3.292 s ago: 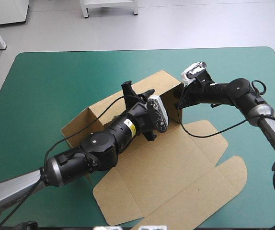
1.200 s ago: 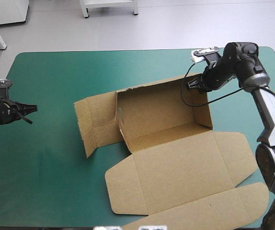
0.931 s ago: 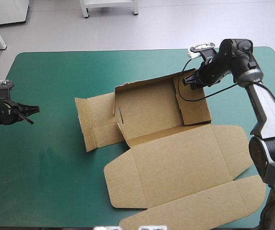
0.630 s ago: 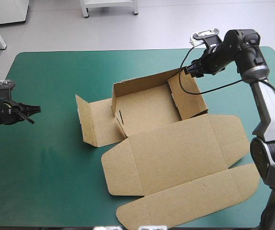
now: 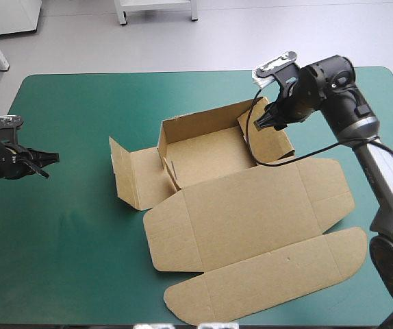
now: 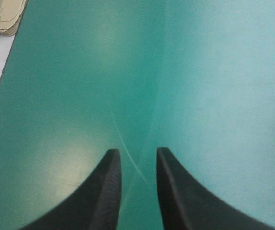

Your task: Fold the box

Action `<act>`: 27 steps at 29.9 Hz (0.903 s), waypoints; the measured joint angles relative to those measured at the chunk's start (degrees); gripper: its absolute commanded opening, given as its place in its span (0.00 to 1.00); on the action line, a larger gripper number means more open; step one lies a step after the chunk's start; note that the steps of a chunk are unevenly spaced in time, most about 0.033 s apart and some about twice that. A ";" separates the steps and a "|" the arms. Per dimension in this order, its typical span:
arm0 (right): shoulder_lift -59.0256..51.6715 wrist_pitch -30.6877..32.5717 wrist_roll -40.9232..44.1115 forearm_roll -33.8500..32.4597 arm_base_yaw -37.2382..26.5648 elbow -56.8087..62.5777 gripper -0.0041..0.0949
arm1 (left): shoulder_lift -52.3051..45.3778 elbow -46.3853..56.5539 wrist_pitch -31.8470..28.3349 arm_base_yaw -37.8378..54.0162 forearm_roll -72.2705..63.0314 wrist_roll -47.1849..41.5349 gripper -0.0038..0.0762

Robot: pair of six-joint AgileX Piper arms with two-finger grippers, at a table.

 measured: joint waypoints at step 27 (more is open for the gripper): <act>17.54 -11.23 2.08 0.79 -2.63 0.40 0.36 | 0.00 0.00 -0.06 0.00 -3.13 2.74 0.28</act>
